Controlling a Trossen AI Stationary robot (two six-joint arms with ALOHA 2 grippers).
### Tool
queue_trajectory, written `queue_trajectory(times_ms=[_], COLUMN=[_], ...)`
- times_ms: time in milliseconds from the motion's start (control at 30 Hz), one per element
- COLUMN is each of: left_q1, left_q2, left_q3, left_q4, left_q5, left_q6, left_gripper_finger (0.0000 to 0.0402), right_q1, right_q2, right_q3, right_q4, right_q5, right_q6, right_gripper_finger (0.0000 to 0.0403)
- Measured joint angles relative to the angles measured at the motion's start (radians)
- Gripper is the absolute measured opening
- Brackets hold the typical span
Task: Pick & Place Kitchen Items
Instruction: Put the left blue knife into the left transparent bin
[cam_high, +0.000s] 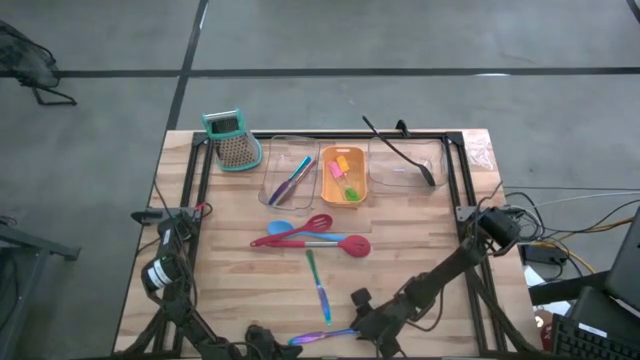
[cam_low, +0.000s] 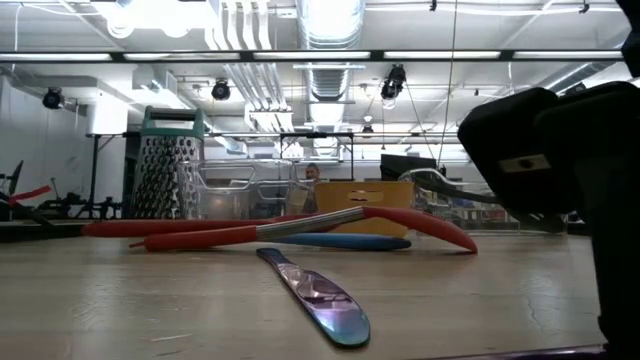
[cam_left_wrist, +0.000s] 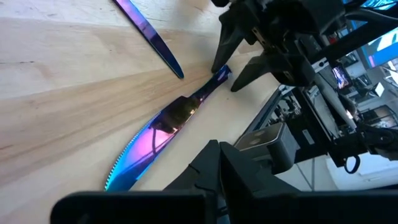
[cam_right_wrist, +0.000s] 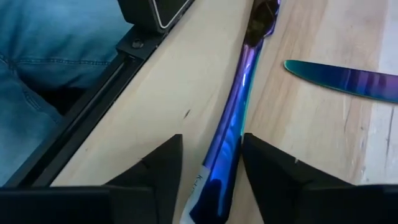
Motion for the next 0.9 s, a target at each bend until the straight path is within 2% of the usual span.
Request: queue_trajectory(times_ms=[300, 400, 733, 900], left_q1=[0.003, 0.003, 0.003, -0.003], left_q2=[0.000, -0.001, -0.002, -0.009], left_q3=[0.001, 0.001, 0.001, 0.012], left_q4=[0.002, 0.003, 0.003, 0.001], left_q5=[-0.001, 0.000, 0.000, 0.014], left_q6=[0.013, 0.029, 0.127, 0.263], left_gripper_finger=[0.0008, 0.0012, 0.0021, 0.0016], right_q1=[-0.010, -0.013, -0.043, -0.058], right_q2=[-0.003, -0.003, 0.001, 0.006], right_q3=[-0.002, -0.004, 0.013, 0.012], right_q4=[-0.076, -0.077, -0.076, -0.048], right_q5=[0.047, 0.069, 0.065, 0.028], right_q6=[-0.006, -0.021, -0.097, -0.174], right_gripper_finger=[0.0042, 0.0014, 0.0008, 0.0008])
